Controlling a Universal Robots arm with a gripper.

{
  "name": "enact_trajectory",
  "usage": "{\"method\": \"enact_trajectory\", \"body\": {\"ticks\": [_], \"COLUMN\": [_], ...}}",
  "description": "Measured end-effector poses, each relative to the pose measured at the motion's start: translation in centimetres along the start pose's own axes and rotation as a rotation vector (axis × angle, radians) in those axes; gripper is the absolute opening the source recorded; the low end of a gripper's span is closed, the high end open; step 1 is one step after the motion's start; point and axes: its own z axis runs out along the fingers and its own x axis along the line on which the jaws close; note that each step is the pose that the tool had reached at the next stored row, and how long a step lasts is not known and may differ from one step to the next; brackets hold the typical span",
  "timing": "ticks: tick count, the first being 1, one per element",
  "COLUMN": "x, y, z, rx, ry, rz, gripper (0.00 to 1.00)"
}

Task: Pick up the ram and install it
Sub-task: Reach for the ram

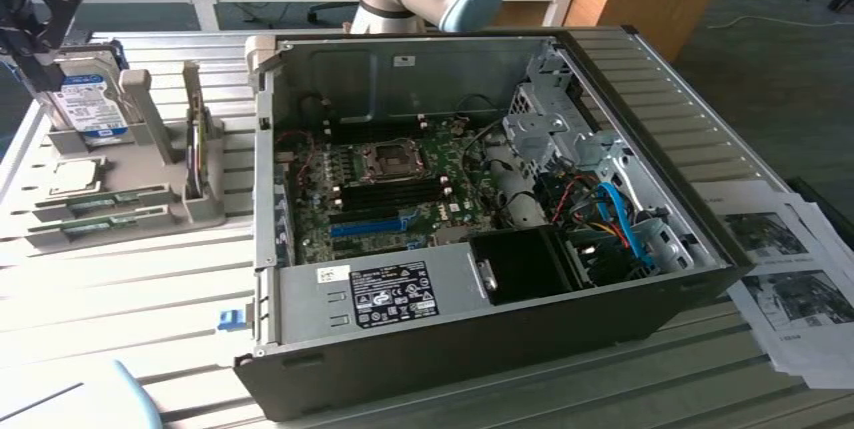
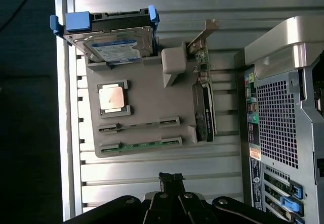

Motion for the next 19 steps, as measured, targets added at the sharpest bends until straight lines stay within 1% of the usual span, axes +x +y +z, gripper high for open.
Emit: {"method": "enact_trajectory", "body": {"ticks": [19], "x": [3.6], "y": [-0.28], "z": [0.14], "rx": [0.0], "ry": [0.0001], "rz": [0.0], "gripper": [0.09]}}
